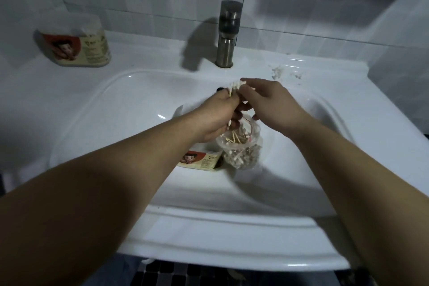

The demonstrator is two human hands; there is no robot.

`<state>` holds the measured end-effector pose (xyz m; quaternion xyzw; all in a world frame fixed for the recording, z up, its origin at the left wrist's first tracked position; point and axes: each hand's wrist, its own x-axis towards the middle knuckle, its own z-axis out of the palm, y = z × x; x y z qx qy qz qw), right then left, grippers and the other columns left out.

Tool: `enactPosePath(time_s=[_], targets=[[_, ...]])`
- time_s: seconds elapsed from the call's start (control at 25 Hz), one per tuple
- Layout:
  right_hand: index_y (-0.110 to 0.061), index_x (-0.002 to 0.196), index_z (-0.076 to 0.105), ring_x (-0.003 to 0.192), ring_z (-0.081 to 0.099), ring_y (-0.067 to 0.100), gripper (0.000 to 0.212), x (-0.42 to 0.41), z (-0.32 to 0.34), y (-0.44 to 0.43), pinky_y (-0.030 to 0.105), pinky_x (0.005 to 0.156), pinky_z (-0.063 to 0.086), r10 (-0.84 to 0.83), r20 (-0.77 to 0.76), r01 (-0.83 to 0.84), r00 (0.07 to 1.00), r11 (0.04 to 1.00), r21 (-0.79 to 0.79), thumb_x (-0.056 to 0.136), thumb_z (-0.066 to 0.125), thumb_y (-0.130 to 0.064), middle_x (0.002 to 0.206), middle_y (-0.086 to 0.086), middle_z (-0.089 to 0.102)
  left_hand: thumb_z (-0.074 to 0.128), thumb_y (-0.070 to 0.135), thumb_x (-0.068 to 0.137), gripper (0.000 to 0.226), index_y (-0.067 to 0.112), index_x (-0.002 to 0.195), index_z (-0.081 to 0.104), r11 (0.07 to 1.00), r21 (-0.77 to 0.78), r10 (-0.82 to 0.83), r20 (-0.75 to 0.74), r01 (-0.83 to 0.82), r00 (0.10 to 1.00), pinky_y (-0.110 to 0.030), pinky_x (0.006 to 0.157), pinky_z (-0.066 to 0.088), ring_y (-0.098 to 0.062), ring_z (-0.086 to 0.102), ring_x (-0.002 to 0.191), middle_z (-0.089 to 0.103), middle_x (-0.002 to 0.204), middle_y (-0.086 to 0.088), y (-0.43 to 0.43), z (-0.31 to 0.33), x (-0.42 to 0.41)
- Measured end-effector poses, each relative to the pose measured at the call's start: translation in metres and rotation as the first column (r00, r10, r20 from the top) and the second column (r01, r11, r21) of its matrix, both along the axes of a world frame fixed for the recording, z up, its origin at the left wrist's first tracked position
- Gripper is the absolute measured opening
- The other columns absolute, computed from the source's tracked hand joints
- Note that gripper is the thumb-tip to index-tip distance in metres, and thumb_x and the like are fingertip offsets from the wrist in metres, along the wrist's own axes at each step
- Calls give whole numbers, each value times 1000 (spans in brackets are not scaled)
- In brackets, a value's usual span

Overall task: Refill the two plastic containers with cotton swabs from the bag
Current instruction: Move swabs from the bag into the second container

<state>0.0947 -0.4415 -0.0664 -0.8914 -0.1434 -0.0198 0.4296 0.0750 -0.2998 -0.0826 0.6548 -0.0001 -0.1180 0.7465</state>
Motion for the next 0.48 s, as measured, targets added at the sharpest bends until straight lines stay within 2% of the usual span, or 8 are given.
enactPosePath(time_s=[0.08, 0.12, 0.2, 0.28, 0.36, 0.48], targets=[[-28, 101, 78, 84, 70, 9, 41, -2, 3, -1, 44, 86, 58, 11, -5, -12, 1000, 997, -77, 89, 53, -59, 88, -9, 76, 36, 17, 111, 23, 18, 99, 55, 985, -132, 110, -3, -110, 994, -23, 52, 37, -6, 44, 48, 50, 69, 3, 2, 6, 2], [-24, 92, 79, 76, 68, 11, 44, -3, 5, -2, 40, 79, 57, 27, -27, -31, 999, 990, -138, 88, 57, -62, 81, -7, 75, 36, 18, 111, 21, 18, 100, 54, 968, -199, 151, -11, -150, 988, -23, 51, 38, -5, 43, 46, 47, 68, 3, 3, 9, 4], [-11, 70, 71, 54, 49, 14, 50, -7, 8, -2, 31, 58, 44, 76, -95, -98, 993, 964, -246, 87, 64, -59, 57, -3, 59, 36, 19, 111, 18, 18, 100, 50, 927, -322, 193, -25, -190, 981, -22, 49, 34, -7, 36, 49, 40, 68, 4, 6, 11, 9], [-17, 53, 62, 44, 36, 8, 47, -10, 9, -2, 21, 49, 32, 125, -131, -159, 984, 943, -291, 89, 70, -46, 46, -6, 42, 37, 17, 111, 18, 18, 98, 49, 893, -395, 215, -50, -217, 975, -22, 49, 32, -8, 31, 51, 38, 66, 4, 7, 11, 11], [-29, 56, 69, 44, 43, 4, 35, -10, 8, -1, 18, 51, 33, 158, -124, -189, 980, 936, -298, 90, 73, -38, 45, -10, 51, 38, 17, 110, 18, 18, 97, 51, 879, -420, 218, -67, -226, 974, -23, 50, 33, -9, 32, 51, 38, 64, 4, 6, 11, 11], [-27, 69, 77, 59, 56, 0, 18, -8, 8, -2, 23, 60, 42, 143, -119, -173, 983, 935, -308, 87, 75, -33, 61, -8, 68, 39, 19, 110, 19, 19, 99, 54, 897, -349, 274, -43, -271, 961, -25, 56, 35, -10, 39, 57, 42, 66, 5, 7, 9, 14]])
